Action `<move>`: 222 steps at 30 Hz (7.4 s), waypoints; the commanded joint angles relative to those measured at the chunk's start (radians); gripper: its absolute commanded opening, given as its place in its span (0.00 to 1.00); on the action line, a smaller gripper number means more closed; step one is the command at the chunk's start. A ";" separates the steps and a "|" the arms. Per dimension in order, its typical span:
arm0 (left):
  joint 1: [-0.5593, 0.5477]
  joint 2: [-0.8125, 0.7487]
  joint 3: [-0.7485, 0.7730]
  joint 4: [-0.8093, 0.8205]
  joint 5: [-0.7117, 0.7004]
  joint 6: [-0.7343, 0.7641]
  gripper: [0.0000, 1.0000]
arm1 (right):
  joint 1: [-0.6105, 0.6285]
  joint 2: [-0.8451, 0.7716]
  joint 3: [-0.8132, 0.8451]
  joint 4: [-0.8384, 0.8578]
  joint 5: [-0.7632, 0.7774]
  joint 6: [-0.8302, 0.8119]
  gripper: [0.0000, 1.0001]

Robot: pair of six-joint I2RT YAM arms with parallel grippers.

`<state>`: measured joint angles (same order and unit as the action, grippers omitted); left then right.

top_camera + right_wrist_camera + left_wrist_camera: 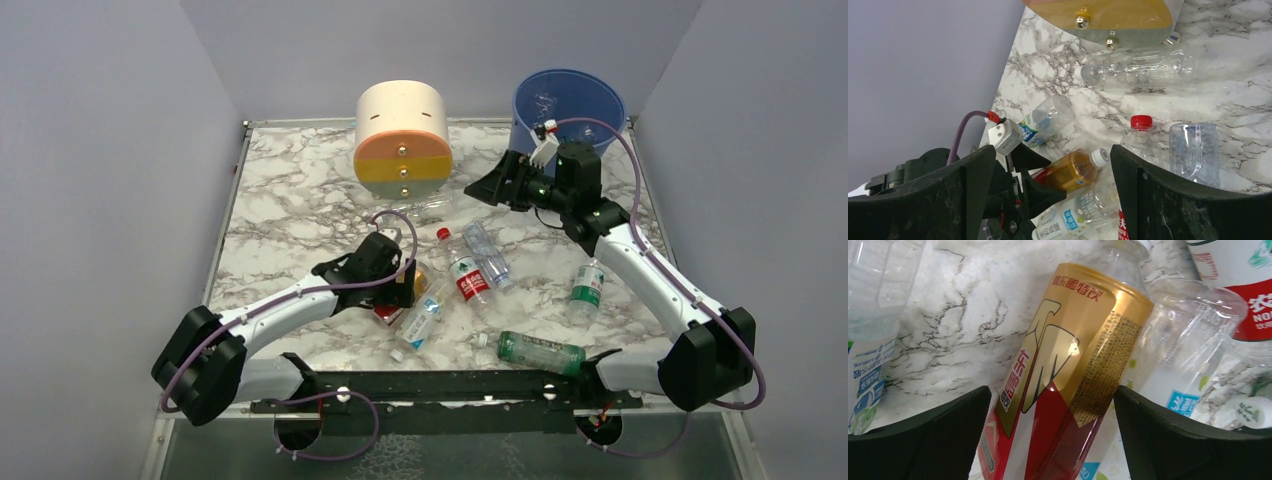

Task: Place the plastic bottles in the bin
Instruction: Pick up the plastic bottle at the center of the board.

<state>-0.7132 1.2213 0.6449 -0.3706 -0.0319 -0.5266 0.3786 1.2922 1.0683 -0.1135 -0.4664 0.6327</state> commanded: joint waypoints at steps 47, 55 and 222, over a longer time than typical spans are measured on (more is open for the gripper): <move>-0.052 -0.070 0.129 -0.078 -0.103 -0.019 0.58 | 0.026 0.038 -0.010 0.029 -0.029 0.016 0.88; -0.051 -0.097 0.164 -0.085 -0.042 -0.011 0.58 | 0.026 0.038 -0.004 0.026 -0.030 0.015 0.88; -0.051 -0.423 0.306 -0.086 0.045 -0.001 0.99 | 0.054 0.216 0.349 -0.191 0.077 -0.116 0.49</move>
<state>-0.7616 0.7998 0.9504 -0.4595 0.0330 -0.5335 0.4847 1.5227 1.3598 -0.2836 -0.3931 0.5503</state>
